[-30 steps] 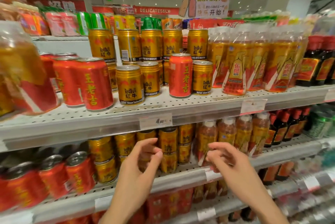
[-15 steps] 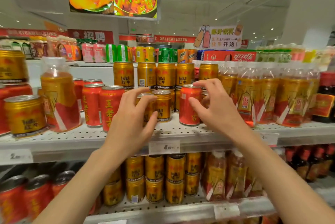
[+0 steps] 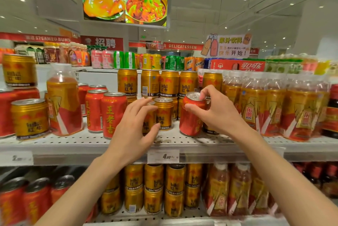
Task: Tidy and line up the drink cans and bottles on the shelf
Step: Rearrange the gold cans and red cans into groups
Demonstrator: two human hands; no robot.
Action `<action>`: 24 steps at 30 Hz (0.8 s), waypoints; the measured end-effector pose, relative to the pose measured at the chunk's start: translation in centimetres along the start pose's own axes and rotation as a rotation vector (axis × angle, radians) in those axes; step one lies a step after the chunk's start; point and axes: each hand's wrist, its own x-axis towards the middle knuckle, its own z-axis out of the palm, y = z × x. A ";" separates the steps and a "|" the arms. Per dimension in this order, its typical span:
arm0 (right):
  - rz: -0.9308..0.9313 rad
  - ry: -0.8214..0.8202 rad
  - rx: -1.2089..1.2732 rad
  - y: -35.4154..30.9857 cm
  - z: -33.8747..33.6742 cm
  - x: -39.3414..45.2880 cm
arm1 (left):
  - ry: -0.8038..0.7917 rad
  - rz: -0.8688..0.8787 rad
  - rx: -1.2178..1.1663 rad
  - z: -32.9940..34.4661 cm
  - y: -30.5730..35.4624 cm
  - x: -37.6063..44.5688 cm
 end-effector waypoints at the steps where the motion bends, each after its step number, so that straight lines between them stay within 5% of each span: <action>1: -0.003 0.021 0.017 0.0 -0.1 -0.3 | 0.019 0.018 -0.016 0.1 0.3 -0.2; 13: 0.273 0.050 0.646 0.1 -1.1 -4.0 | -0.155 -0.109 -0.308 2.7 4.7 -1.8; 24: 0.249 -0.003 0.735 -3.1 -0.2 -4.4 | -0.159 -0.200 -0.453 -0.9 3.9 -3.2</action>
